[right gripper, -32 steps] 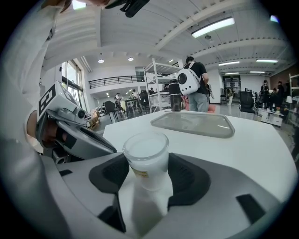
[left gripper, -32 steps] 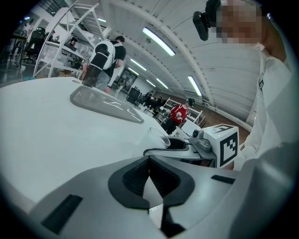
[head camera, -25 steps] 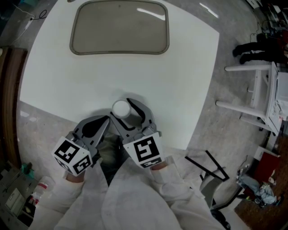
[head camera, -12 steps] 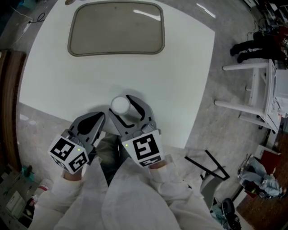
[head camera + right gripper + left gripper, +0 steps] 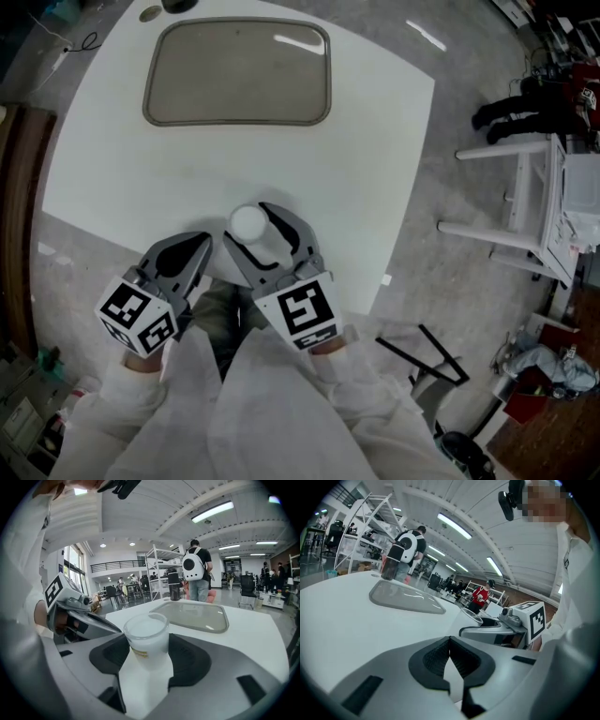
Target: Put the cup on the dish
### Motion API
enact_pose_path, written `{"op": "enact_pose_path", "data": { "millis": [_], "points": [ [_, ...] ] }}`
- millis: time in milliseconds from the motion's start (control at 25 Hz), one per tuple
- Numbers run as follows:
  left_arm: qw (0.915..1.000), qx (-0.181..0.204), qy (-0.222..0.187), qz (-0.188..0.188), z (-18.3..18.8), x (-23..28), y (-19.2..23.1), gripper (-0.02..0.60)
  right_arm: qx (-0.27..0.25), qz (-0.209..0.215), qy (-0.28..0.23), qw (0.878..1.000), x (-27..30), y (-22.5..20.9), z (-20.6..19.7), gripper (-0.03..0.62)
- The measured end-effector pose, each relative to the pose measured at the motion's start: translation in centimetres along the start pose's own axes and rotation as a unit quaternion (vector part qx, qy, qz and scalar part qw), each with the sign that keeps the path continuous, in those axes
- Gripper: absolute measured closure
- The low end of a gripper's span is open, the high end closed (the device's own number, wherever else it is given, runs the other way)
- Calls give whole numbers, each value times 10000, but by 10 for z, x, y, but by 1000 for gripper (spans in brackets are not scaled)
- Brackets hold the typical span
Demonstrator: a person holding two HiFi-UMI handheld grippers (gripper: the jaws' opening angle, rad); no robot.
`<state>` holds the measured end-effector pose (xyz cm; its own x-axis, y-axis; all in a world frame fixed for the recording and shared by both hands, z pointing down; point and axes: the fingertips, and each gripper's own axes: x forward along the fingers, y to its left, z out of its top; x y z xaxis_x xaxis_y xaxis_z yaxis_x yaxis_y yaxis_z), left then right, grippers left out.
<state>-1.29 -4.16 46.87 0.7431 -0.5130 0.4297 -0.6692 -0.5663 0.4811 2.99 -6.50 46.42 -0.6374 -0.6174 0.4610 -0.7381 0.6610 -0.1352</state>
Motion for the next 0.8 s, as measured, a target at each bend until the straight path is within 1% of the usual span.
{"op": "enact_pose_path", "data": {
  "millis": [80, 280, 520, 800],
  "points": [
    [10000, 53, -68, 31, 8, -1, -3, 574, -60, -6, -34, 10000, -7, 0, 5, 335],
    [9994, 244, -242, 23, 28, 3, -16, 574, -207, -169, -120, 9996, -23, -10, 17, 335],
    [9986, 368, -370, 75, 44, 5, -22, 574, -231, -182, -258, 9992, -33, -13, 34, 335],
    [9979, 351, -469, 280, 48, 3, -25, 574, -306, -204, -376, 9986, -45, -26, 43, 335]
  ]
}}
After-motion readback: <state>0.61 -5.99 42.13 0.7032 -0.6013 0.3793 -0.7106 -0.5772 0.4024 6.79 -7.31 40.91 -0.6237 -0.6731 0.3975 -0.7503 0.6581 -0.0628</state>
